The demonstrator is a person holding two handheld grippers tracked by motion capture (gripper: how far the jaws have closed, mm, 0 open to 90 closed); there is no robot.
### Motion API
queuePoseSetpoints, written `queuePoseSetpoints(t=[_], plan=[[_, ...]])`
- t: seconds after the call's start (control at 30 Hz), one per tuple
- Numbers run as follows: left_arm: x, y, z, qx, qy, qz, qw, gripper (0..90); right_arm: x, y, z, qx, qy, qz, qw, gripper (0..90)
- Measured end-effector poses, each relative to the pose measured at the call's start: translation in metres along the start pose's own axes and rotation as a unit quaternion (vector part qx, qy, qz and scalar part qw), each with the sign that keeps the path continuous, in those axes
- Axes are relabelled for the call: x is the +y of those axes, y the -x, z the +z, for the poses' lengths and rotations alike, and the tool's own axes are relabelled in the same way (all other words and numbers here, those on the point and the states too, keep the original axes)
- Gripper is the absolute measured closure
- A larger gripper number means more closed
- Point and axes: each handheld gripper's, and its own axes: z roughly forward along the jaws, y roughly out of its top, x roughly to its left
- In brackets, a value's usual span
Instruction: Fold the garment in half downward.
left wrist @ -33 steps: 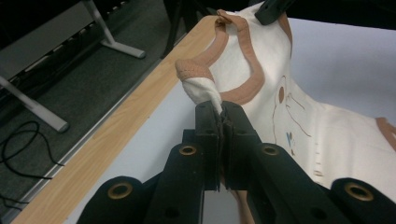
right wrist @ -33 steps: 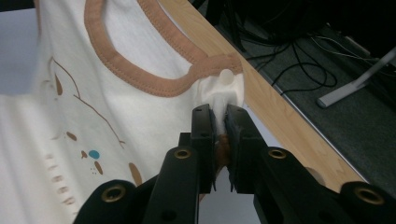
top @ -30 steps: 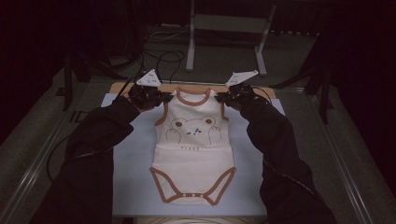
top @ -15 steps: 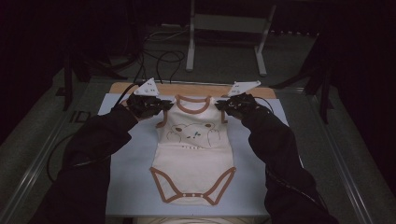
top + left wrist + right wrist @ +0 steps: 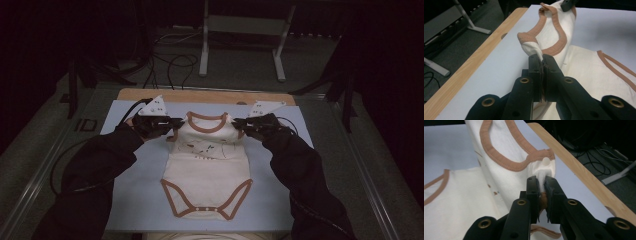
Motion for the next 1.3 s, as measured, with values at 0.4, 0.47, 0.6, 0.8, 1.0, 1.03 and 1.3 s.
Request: queuePoseSetpoints(t=[0.4, 0.47, 0.6, 0.8, 1.0, 1.03, 1.3], plan=[[-0.009, 0.029, -0.007, -0.016, -0.001, 0.021, 0.9997, 86.7, -0.014, -0.028, -0.016, 0.011, 0.009, -0.010, 0.9999, 82.3], [-0.012, 0.034, -0.008, -0.019, 0.002, 0.019, 0.9996, 86.7, -0.017, -0.033, -0.019, 0.014, 0.014, -0.007, 0.9998, 82.3], [-0.020, 0.043, -0.008, -0.028, 0.004, 0.020, 0.9994, 86.7, -0.023, -0.041, -0.021, 0.024, 0.014, -0.009, 0.9996, 82.3], [-0.033, 0.057, -0.009, -0.039, 0.002, 0.020, 0.9990, 86.7, -0.032, -0.052, -0.021, 0.042, 0.011, -0.010, 0.9990, 82.3], [-0.048, 0.074, -0.005, -0.056, -0.010, 0.027, 0.9980, 86.6, -0.044, -0.064, -0.020, 0.064, -0.001, -0.012, 0.9978, 82.2], [-0.051, 0.076, -0.004, -0.060, -0.012, 0.025, 0.9979, 86.5, -0.046, -0.066, -0.020, 0.067, -0.003, -0.011, 0.9977, 82.2], [-0.066, 0.088, 0.004, -0.081, -0.018, 0.016, 0.9965, 86.5, -0.065, -0.081, -0.018, 0.088, -0.013, 0.003, 0.9960, 82.1]])
